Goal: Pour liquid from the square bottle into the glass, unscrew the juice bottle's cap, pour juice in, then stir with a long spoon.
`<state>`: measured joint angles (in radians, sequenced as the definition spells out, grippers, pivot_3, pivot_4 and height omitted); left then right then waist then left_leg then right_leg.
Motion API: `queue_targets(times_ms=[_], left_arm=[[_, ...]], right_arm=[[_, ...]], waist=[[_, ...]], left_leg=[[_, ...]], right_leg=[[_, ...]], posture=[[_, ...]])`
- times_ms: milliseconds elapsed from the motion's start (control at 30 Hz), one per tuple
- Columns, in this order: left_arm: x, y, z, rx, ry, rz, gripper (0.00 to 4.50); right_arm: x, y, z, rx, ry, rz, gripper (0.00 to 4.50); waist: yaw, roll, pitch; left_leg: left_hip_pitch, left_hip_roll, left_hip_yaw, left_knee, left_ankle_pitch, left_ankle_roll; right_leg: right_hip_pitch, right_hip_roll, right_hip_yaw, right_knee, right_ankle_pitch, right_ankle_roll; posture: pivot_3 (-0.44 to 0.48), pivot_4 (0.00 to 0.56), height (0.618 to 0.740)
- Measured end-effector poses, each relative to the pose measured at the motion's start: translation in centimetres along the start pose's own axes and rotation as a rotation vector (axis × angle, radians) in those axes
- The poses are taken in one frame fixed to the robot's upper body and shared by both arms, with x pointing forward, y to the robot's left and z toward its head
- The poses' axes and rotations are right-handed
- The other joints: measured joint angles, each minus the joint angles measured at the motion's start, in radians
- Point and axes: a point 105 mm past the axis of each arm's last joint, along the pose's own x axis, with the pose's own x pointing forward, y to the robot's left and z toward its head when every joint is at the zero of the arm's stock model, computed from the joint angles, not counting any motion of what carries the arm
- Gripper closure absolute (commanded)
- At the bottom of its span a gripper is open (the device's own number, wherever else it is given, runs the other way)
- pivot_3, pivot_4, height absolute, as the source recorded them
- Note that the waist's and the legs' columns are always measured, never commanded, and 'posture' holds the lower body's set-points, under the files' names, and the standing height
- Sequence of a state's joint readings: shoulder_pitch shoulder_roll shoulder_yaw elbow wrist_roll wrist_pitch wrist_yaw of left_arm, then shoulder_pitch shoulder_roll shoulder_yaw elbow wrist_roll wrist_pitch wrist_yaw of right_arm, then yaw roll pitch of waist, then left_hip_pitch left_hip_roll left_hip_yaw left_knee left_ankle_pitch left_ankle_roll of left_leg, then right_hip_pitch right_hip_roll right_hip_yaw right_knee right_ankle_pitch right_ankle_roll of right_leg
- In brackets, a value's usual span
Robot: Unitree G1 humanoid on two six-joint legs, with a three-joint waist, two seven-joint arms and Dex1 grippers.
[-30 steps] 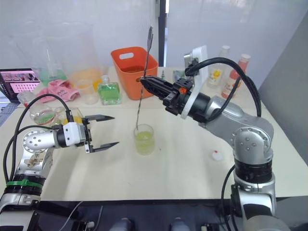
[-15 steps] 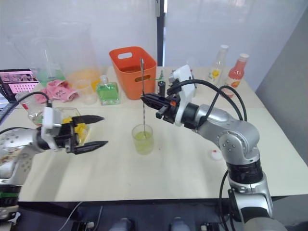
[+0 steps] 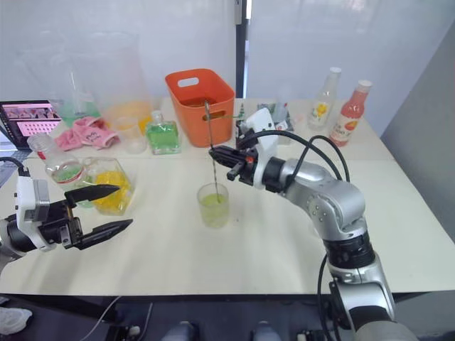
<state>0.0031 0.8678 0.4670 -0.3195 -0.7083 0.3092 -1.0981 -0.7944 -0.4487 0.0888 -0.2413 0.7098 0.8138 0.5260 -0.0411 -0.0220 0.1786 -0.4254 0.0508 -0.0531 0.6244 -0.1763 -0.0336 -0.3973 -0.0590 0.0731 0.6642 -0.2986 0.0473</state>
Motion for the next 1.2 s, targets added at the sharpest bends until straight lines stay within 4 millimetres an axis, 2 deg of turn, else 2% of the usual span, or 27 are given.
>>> queue_targets(times_ms=[100,300,400,533,633,833,1033,1200], left_arm=[[0.1,-0.2,0.1,0.006,-0.002,-0.002,0.02],[0.4,-0.5,0.1,0.004,-0.003,-0.021,0.02],[0.6,-0.5,0.2,0.008,-0.009,-0.026,0.02],[0.8,-0.4,0.3,0.013,-0.015,-0.033,0.02],[0.9,-0.5,0.3,0.013,-0.016,-0.046,0.02],[0.9,-0.4,0.3,0.012,-0.019,-0.052,0.02],[0.8,-0.2,0.1,0.003,-0.016,-0.047,0.02],[0.8,-0.2,0.1,0.003,-0.015,-0.047,0.02]], right_arm=[[-0.1,0.8,0.0,0.009,0.013,0.047,4.5],[1.0,1.7,0.5,0.061,-0.056,0.071,4.5],[1.3,0.9,0.6,0.051,-0.062,0.029,4.5],[0.2,-0.5,0.5,0.003,-0.028,-0.027,4.5],[-0.8,-0.8,0.2,0.002,-0.008,-0.035,4.5],[-1.0,1.4,0.7,0.017,-0.011,0.05,4.5],[0.5,2.4,1.1,0.062,-0.064,0.079,4.5],[0.9,0.6,1.3,0.027,-0.09,-0.004,4.5]], waist=[[-0.001,0.0,0.0],[-0.009,0.0,0.0],[-0.005,0.0,0.0],[0.004,0.0,0.0],[0.0,0.0,0.0],[-0.008,0.0,0.0],[-0.004,0.0,0.0],[-0.001,0.0,0.0]], left_leg=[[0.0,0.0,0.0,0.0,0.0,0.0],[0.0,0.001,0.0,-0.001,0.0,0.0],[0.0,0.0,0.0,-0.001,0.0,0.0],[-0.001,0.0,0.0,0.0,0.0,0.0],[0.0,0.0,0.0,-0.001,0.0,0.0],[0.0,0.001,0.0,-0.001,0.0,0.0],[0.0,0.0,0.0,-0.001,0.0,0.0],[0.0,0.0,0.0,-0.001,0.0,0.0]], right_leg=[[0.0,0.0,0.0,0.0,0.0,0.0],[-0.002,0.001,0.0,0.001,0.0,-0.001],[-0.001,0.0,0.0,0.0,0.0,-0.001],[-0.001,0.0,0.0,0.0,0.0,0.0],[-0.001,0.0,0.0,0.0,0.0,-0.001],[-0.002,0.001,0.0,0.001,0.0,-0.001],[-0.002,0.001,0.0,0.001,0.0,-0.001],[-0.002,0.0,0.0,0.0,0.0,-0.001]], posture=[[0.0,0.15,0.739],[0.0,0.15,0.739],[0.0,0.15,0.739],[0.0,0.15,0.739],[0.0,0.15,0.739],[0.0,0.15,0.739],[0.0,0.15,0.739],[0.0,0.15,0.739]])
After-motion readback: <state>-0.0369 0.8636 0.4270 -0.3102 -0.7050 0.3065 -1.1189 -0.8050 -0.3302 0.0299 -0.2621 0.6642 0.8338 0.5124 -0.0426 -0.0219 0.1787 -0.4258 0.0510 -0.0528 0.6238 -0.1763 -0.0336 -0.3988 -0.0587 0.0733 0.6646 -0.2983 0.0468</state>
